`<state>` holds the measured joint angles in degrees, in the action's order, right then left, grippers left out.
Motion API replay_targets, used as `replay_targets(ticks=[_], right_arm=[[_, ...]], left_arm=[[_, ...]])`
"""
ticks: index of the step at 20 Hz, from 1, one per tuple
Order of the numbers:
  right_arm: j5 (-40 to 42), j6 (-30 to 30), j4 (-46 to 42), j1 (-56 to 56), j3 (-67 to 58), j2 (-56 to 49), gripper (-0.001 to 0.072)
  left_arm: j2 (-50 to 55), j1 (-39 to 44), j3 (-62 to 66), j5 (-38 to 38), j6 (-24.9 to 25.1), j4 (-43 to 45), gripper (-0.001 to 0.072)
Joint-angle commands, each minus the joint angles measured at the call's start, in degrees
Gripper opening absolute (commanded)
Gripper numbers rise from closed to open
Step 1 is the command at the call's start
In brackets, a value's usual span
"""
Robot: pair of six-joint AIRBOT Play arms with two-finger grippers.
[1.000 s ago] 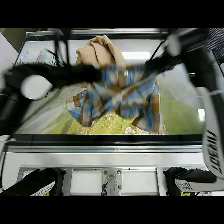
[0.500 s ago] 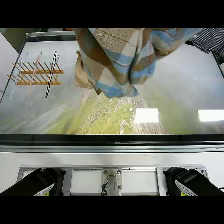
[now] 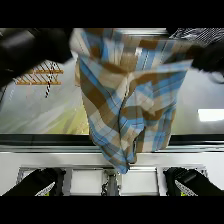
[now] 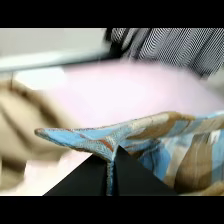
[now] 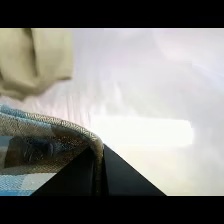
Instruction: Fold the clothes and pants, and hang the long-sleeved shirts on hangers.
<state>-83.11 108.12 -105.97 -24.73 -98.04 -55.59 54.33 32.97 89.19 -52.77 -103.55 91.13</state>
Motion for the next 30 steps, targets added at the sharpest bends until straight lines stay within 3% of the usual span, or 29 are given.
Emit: replay_targets(ticks=[1, 7, 20, 21, 22, 23, 27, 30], right_arm=[[-8.9, 3.6, -0.4, -2.7, 16.1, 1.3, 0.0014], [-10.0, 11.0, -0.3, -15.5, 26.8, 0.7, 0.0015], [-0.9, 11.3, -1.8, -15.8, 35.1, -1.9, 0.0016], [-1.0, 11.3, -1.7, -15.8, 35.1, -1.9, 0.0016], [-0.9, 11.3, -1.4, -15.8, 35.1, -1.8, 0.0016], [-0.9, 11.3, -1.4, -15.8, 35.1, -1.8, 0.0017], [-0.9, 11.3, -1.1, -15.8, 35.1, -1.9, 0.0017], [-0.9, 11.3, -0.9, -15.8, 35.1, -1.9, 0.0017]], left_arm=[[1.1, 1.0, -14.6, -9.0, -2.0, 0.1, 0.0011], [1.1, 11.1, -34.6, -8.2, -5.9, 0.2, 0.0012], [-2.4, 10.4, -38.3, -4.7, -7.3, -3.9, 0.0013], [-2.9, 10.4, -38.3, -5.4, -7.0, -4.4, 0.0125], [-3.6, 10.4, -38.3, -5.9, -7.0, -4.5, 0.0493], [-4.2, 10.2, -38.0, -5.9, -7.0, -5.2, 0.0693], [-7.0, 5.2, -33.3, -6.3, -4.6, -5.6, 0.0692], [-6.1, -4.3, -28.9, -7.5, -0.1, -5.1, 0.0691]])
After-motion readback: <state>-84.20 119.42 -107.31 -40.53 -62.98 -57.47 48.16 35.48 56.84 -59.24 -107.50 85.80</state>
